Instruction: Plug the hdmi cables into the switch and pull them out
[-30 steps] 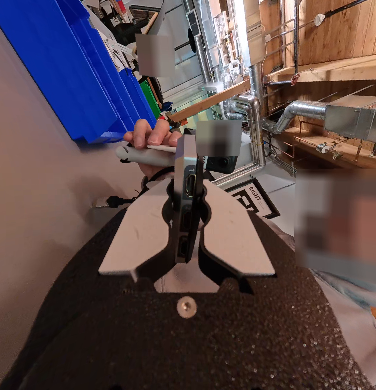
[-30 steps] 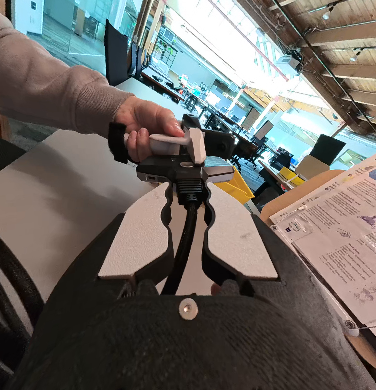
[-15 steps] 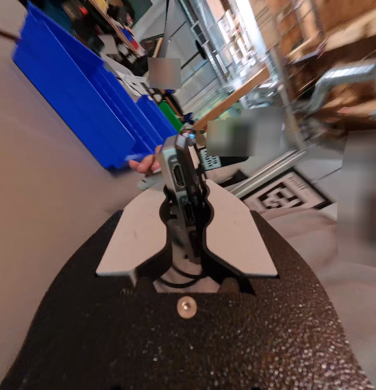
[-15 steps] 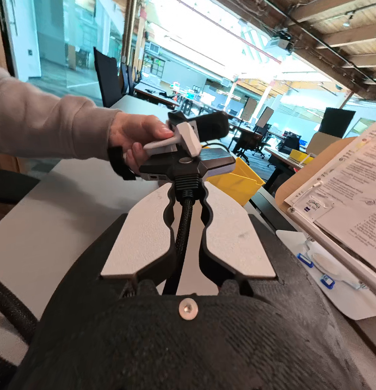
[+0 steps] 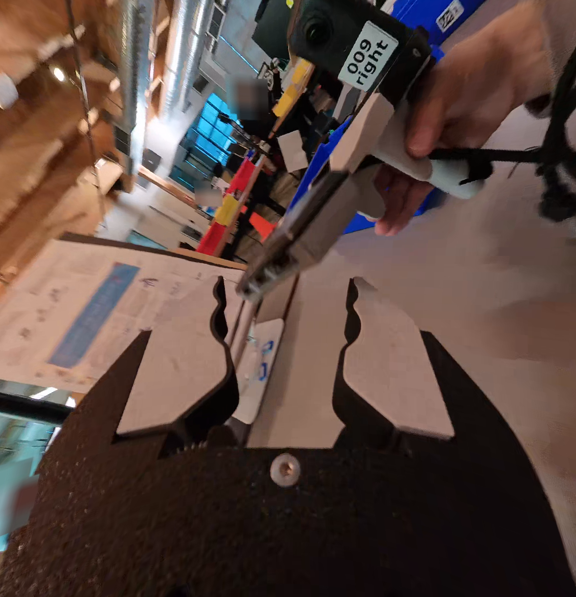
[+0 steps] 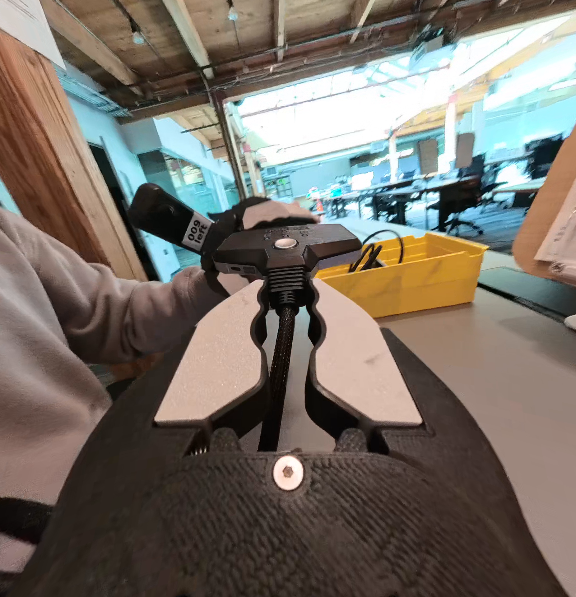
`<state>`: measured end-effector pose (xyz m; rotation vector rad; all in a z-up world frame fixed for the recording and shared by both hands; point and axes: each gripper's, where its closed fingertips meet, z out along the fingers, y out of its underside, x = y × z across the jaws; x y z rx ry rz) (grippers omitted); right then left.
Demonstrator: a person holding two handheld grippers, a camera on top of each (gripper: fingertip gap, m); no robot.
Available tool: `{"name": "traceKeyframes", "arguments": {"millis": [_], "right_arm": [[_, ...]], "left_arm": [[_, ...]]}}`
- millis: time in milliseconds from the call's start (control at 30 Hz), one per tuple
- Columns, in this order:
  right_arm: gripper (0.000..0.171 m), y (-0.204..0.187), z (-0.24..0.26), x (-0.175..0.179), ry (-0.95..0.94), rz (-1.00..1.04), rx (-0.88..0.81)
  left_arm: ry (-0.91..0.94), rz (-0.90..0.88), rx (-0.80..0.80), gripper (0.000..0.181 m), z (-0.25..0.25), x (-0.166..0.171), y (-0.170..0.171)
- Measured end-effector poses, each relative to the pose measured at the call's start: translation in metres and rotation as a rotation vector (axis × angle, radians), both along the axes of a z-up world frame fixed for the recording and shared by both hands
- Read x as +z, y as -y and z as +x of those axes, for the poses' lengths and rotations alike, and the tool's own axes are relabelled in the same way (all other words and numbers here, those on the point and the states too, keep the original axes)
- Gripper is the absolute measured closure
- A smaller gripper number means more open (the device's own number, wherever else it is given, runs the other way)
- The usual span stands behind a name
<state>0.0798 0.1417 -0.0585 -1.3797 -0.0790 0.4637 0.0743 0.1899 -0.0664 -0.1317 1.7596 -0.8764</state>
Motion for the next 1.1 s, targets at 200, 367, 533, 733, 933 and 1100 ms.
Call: {"name": "traceKeyframes", "arguments": {"millis": [200,367,533,733,933,1100], "right_arm": [[0.15,-0.005,-0.017,-0.01,-0.003,-0.032,0.071],[0.15,-0.003,-0.012,-0.006,0.066,0.006,0.041],[0.149,-0.003,-0.014,0.002,0.058,0.082,0.042],[0.149,-0.004,-0.014,-0.005,0.09,0.078,-0.013],[0.149,-0.009,-0.013,-0.014,0.092,0.035,-0.008],[0.149,-0.013,-0.015,-0.017,0.115,0.059,0.023]], "left_arm": [[0.132,0.09,-0.029,0.145,0.004,0.001,0.023],[0.191,0.124,0.014,0.147,0.008,0.005,0.022],[0.244,0.081,0.019,0.147,0.007,0.011,0.021],[0.197,0.028,0.036,0.147,0.007,0.0,0.02],[0.138,-0.001,0.035,0.146,0.009,-0.011,0.015],[-0.115,-0.261,-0.114,0.121,-0.007,-0.015,0.017]]}}
